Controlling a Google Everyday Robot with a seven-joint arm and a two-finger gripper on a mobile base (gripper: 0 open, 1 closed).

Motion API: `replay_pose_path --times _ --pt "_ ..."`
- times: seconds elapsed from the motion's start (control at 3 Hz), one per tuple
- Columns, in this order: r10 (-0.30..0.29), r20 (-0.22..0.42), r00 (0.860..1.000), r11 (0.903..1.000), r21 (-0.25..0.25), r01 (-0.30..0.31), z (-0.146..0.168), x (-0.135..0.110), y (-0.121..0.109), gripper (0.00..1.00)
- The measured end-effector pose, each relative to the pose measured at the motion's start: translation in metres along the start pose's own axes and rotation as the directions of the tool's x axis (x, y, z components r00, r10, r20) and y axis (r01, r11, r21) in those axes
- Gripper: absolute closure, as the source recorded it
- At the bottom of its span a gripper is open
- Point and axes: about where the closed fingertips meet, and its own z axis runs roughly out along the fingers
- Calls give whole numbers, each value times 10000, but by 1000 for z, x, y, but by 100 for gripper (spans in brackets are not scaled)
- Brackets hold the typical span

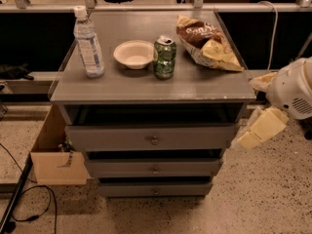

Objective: Open top drawer

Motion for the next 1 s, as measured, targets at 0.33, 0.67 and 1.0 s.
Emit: replay_pose_path --times 0.33,0.67,1.0 --pt "-420 554 9976 9990 -141 429 27 2 2 0" --pt "-446 850 9954 9990 13 447 50 21 4 0" --pt "-536 734 9959 9985 -90 544 63 19 10 0"
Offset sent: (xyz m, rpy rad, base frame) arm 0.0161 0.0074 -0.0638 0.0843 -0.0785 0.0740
